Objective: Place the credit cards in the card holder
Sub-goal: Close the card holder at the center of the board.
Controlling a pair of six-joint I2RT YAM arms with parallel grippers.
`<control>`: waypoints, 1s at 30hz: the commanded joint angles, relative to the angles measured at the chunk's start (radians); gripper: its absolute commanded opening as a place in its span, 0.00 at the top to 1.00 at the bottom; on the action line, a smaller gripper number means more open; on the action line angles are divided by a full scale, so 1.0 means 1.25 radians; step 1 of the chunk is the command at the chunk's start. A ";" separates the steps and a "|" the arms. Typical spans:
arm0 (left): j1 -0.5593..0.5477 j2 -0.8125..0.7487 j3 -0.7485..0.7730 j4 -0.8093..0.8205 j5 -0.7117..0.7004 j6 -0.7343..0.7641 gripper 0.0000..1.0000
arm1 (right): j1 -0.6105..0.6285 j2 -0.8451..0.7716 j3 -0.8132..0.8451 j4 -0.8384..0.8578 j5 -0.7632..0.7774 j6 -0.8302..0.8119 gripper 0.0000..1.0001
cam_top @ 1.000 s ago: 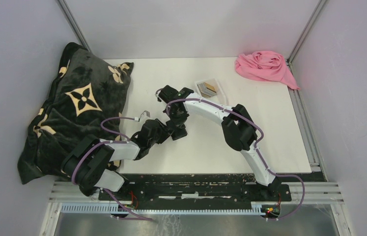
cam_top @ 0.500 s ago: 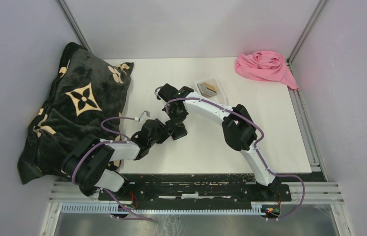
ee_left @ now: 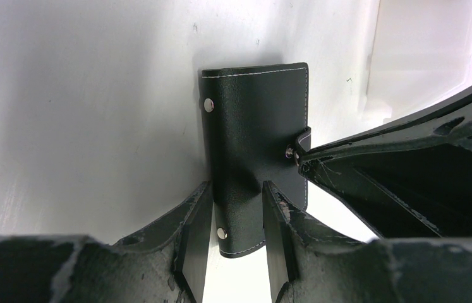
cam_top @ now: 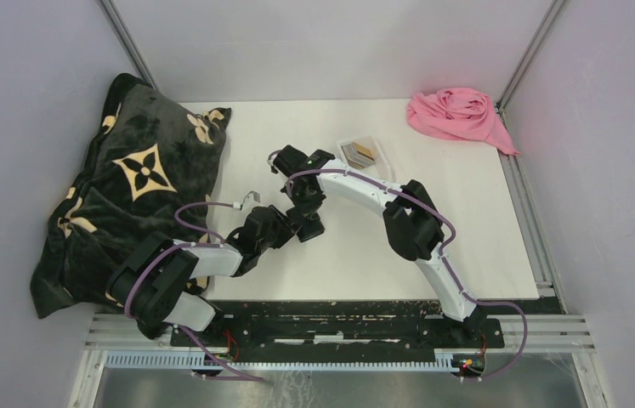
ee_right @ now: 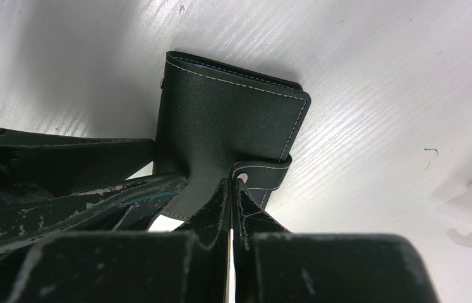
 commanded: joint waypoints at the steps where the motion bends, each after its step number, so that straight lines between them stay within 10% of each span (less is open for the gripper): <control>1: 0.003 0.018 -0.006 -0.031 0.007 0.036 0.57 | 0.002 0.013 0.025 0.012 -0.002 0.011 0.99; 30: 0.003 0.029 -0.009 -0.024 0.014 0.036 0.58 | 0.002 0.033 0.071 0.000 -0.004 0.014 0.99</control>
